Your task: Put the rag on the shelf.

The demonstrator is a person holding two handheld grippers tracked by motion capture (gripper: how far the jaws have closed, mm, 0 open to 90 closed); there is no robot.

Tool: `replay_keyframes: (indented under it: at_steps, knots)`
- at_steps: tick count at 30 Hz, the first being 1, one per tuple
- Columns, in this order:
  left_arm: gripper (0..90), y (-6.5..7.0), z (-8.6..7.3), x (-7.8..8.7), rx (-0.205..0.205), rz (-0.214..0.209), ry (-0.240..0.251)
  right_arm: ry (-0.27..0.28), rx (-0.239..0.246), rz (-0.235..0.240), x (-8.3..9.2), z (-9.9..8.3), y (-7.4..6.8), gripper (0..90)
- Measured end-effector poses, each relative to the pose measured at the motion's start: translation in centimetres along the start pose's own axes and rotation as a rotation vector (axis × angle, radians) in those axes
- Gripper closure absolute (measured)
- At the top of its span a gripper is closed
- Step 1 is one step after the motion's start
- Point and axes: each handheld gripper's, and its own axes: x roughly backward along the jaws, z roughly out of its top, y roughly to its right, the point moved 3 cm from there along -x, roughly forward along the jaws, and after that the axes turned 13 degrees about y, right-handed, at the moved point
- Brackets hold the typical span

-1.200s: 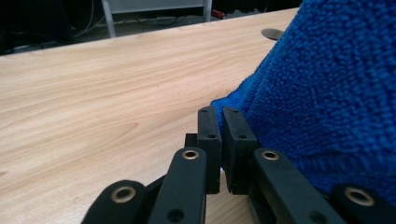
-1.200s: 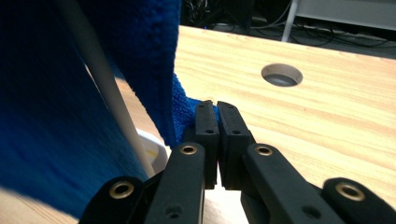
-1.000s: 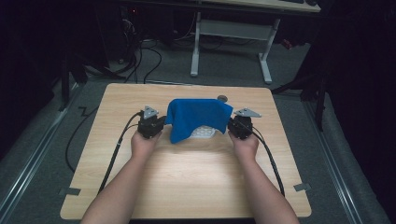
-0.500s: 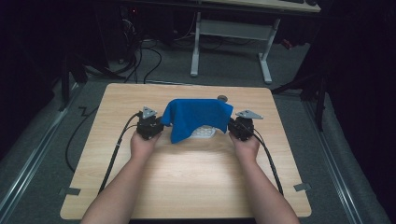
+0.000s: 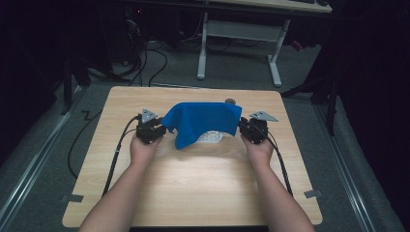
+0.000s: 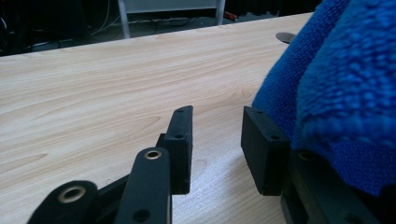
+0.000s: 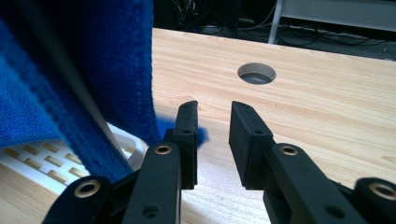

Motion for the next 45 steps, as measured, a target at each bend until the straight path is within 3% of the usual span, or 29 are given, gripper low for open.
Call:
replay_keyframes:
  at_steps: [17, 28, 35, 42, 45]
  knots:
    - [65.4, -1.1, 0.3, 1.6, -0.029, 0.037, -0.004, -0.003, 0.006, -0.021, 0.6, 0.5, 1.0, 64.3]
    - [64.1, -2.4, -0.2, 4.1, -0.025, 0.064, 0.000, -0.009, 0.033, -0.017, 1.8, 1.1, 1.1, 57.6]
    - [62.3, -2.6, -0.5, 5.8, -0.040, 0.060, -0.003, -0.028, 0.074, -0.027, 2.7, 1.3, 0.9, 55.6]
    - [61.0, -2.4, -1.0, 7.3, -0.063, 0.049, -0.014, -0.028, 0.082, -0.023, 3.9, 1.7, 1.0, 54.0]
    - [60.3, -2.1, -1.1, 8.0, -0.067, 0.041, -0.015, 0.008, 0.089, -0.026, 4.6, 1.6, 1.0, 54.0]
